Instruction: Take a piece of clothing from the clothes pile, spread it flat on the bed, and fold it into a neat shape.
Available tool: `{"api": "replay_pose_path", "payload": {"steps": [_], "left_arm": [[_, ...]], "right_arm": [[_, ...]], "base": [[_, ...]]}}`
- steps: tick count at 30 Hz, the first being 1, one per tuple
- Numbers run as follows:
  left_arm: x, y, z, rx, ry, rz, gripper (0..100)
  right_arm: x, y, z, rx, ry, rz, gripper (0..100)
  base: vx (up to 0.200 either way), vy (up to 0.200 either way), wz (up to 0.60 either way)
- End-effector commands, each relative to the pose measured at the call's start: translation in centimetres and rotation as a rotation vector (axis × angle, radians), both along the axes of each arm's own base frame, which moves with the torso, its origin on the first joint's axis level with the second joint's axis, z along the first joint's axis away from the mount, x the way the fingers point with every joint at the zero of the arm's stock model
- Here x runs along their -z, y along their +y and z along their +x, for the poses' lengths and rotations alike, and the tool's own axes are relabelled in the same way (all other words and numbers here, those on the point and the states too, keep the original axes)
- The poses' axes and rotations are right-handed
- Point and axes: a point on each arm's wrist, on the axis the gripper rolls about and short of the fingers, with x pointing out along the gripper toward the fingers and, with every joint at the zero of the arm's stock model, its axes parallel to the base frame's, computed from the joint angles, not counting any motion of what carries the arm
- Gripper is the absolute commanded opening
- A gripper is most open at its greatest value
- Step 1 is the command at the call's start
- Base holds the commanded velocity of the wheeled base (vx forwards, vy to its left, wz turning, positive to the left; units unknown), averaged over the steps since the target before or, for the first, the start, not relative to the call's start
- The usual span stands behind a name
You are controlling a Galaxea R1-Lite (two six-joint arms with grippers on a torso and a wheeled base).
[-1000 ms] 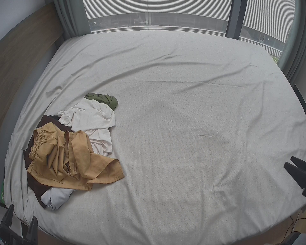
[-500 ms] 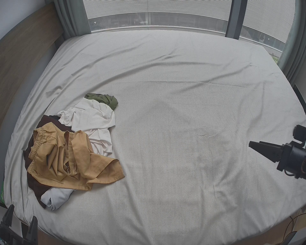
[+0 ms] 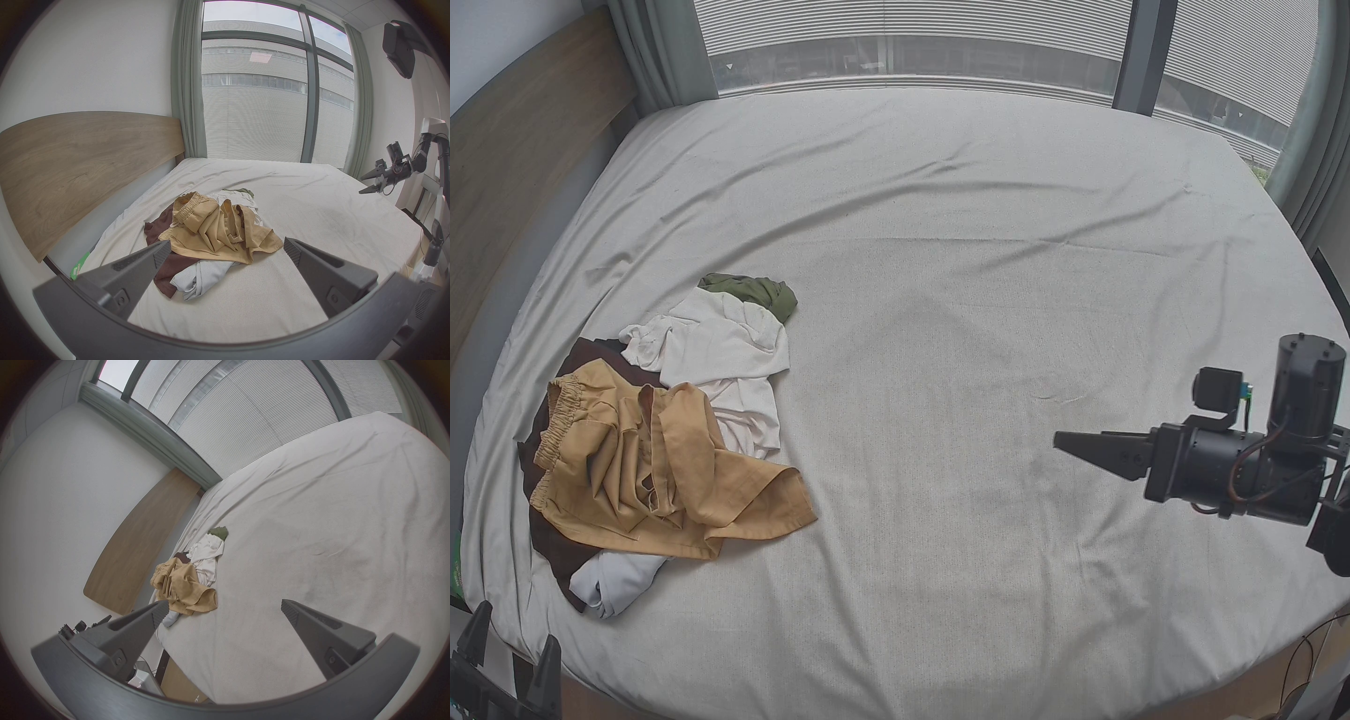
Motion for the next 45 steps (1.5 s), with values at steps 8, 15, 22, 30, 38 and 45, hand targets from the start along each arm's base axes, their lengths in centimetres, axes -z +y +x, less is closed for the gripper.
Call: {"api": "replay_pose_path", "payload": {"steps": [8, 15, 22, 30, 38, 45], "left_arm": [[0.5, 0.0, 0.0, 0.001, 0.0, -0.001, 100], [0.5, 0.0, 0.0, 0.001, 0.0, 0.0, 100], [0.5, 0.0, 0.0, 0.001, 0.0, 0.0, 100], [0.5, 0.0, 0.0, 0.001, 0.0, -0.001, 100], [0.5, 0.0, 0.0, 0.001, 0.0, -0.003, 100], [0.5, 0.0, 0.0, 0.002, 0.0, -0.003, 100]], "right_arm": [[2.7, 5.3, 3.7, -0.093, 0.037, -0.022, 100], [3.9, 7.7, 4.5, -0.136, 0.057, -0.032, 100], [5.4, 10.4, 5.5, -0.181, 0.076, -0.044, 100], [7.1, 13.0, 6.6, -0.208, 0.085, -0.055, 100], [8.4, 15.6, 8.4, -0.194, 0.068, -0.058, 100], [10.0, 17.4, 9.3, -0.207, 0.077, -0.068, 100]], "base": [[0.0, 0.0, 0.0], [0.0, 0.0, 0.0], [0.0, 0.0, 0.0], [0.0, 0.0, 0.0], [0.0, 0.0, 0.0], [0.0, 0.0, 0.0]]}}
